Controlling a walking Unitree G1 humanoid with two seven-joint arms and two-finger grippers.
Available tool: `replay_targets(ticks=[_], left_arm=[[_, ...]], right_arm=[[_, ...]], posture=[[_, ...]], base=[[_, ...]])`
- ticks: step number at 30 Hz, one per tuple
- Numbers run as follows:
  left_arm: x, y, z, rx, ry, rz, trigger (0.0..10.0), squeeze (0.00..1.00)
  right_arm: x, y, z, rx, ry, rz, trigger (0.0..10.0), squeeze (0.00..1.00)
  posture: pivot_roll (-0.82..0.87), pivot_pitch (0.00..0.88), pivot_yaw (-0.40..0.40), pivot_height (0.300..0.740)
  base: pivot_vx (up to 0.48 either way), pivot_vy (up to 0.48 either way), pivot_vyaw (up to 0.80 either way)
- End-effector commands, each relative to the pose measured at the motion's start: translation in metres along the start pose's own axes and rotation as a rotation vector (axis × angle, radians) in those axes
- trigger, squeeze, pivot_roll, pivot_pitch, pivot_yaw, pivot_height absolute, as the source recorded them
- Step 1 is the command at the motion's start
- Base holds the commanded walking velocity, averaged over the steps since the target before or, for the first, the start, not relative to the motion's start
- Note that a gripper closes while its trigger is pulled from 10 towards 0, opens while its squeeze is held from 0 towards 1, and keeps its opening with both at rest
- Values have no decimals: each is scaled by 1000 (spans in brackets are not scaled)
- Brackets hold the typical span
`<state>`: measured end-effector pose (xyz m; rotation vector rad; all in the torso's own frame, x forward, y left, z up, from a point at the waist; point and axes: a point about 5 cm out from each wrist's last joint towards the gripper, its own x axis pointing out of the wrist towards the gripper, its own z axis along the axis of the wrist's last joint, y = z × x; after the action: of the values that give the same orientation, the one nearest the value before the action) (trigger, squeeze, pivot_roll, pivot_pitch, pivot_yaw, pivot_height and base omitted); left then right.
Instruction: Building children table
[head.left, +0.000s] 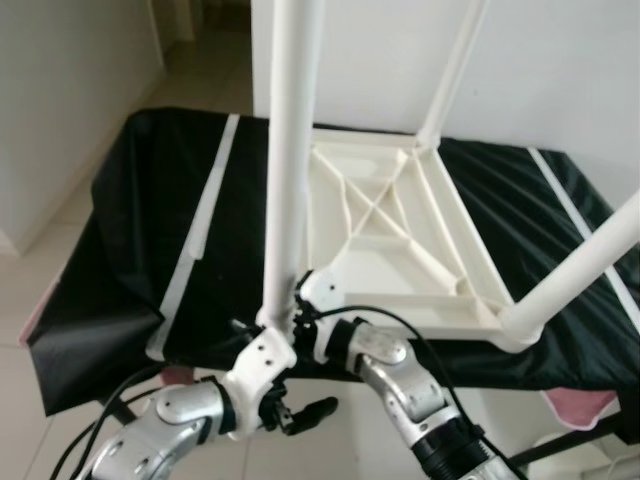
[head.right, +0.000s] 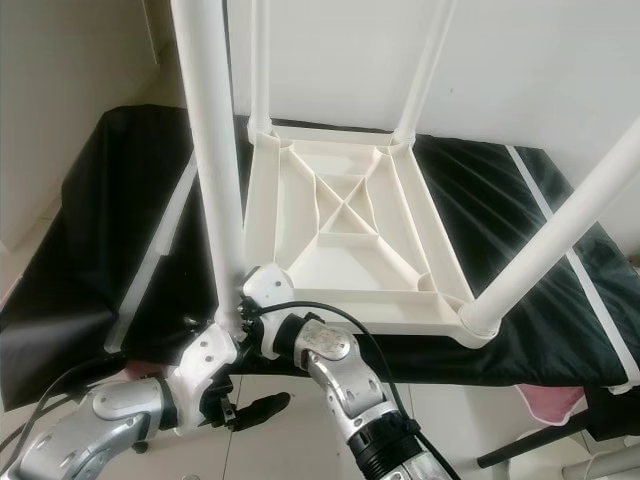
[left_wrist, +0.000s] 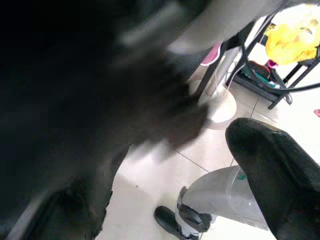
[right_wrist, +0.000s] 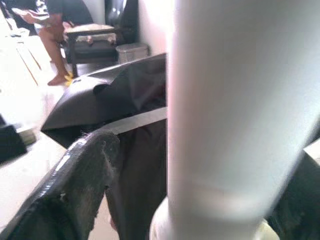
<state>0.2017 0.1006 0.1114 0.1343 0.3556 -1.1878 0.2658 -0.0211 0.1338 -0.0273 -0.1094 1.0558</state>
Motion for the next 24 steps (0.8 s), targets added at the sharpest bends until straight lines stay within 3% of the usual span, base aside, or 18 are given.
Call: replay_targets(ticks=[1,6,9,12,19,20,22,24], left_arm=[[0,-7,-1,-11,6,-114,10000,0],[-1,-8,2,-17,9,-119,10000,0],[-1,-8,2,-17,9,-119,10000,0],[-2,-6,9,6,9,-121,10000,0],[-2,-2,16,18,-23,-95,10000,0],[2,10,29,50,-99,2,10000,0],[2,10,29,50,-99,2,10000,0],[3,11,37,64,-141,33,10000,0]], right_arm=[[-4,-2,2,-7,-5,-9,10000,0],[-32,-7,6,-14,-4,-37,10000,0],[-32,-7,6,-14,-4,-37,10000,0],[-56,-14,17,-15,-34,-99,10000,0],[-72,-10,21,27,-10,-51,10000,0],[-88,-17,26,6,13,-88,10000,0],[-88,-17,26,6,13,-88,10000,0],[-102,-26,31,-7,28,-137,10000,0]], posture=[[80,0,-88,740],[64,0,-81,740],[64,0,-81,740],[46,13,-73,740],[37,23,-68,740],[36,38,-72,740],[36,38,-72,740],[36,42,-73,740]], base=[[0,0,0],[0,0,0],[0,0,0],[0,0,0],[0,0,0],[0,0,0],[0,0,0],[0,0,0]])
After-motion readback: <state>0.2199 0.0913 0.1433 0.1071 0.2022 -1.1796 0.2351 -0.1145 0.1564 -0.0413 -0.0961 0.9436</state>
